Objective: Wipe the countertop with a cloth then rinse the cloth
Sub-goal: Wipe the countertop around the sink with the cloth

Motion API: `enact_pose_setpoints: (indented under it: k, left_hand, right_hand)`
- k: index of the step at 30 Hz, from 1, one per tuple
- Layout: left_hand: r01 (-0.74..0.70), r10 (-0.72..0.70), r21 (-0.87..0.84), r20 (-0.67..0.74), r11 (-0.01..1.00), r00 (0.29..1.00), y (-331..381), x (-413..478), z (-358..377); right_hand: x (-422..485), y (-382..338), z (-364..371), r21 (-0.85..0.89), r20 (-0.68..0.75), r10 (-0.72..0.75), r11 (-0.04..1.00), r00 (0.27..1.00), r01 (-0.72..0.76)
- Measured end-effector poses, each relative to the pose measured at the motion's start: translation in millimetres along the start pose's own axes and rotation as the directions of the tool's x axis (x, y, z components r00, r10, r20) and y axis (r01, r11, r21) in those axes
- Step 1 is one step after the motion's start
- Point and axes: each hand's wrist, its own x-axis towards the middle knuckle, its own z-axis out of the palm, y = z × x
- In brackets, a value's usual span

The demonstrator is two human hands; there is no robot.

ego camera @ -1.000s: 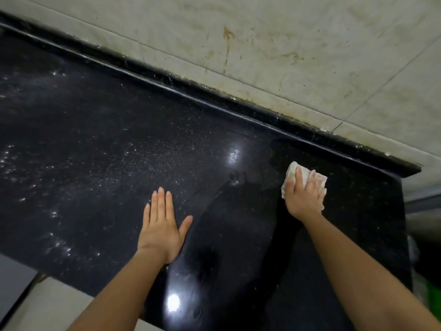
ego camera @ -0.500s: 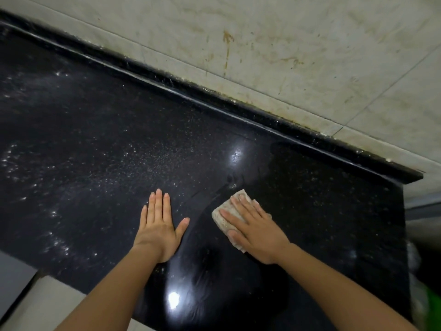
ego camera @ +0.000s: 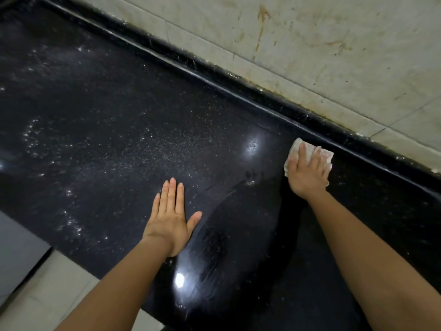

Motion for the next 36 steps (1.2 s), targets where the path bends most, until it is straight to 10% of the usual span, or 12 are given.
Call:
enact_pose_setpoints:
  k: [11,19,25,31,36]
  left_hand:
    - [-0.003,0.003,0.01,0.024,1.0,1.0,1.3,-0.1,-0.3]
    - [-0.047,0.046,-0.039,-0.021,0.998,0.999,-1.3,3.5,2.4]
    - [-0.062,0.058,-0.019,-0.163,0.998,0.985,-7.9,5.5,17.0]
    - [-0.192,0.188,0.006,-0.233,0.981,0.954,-15.7,13.1,11.8]
    - [-0.3,0.3,0.057,-0.352,0.952,0.887,-35.6,53.6,-28.6]
  right_hand:
    - [-91.4,-44.6,46.0,-0.131,0.15,-0.457,0.87,0.877,0.476]
    - [-99.4,-28.3,46.2,-0.197,0.275,-0.752,0.565,0.599,0.801]
    - [-42.5,-32.3,19.3,-0.129,0.022,-0.293,0.947,0.956,0.293]
    - [-36.0,-67.6,31.2,0.088,-0.073,0.016,0.996,0.997,-0.01]
    - [-68.5,-93.6,47.8,0.06,-0.04,-0.08,0.995,0.996,0.082]
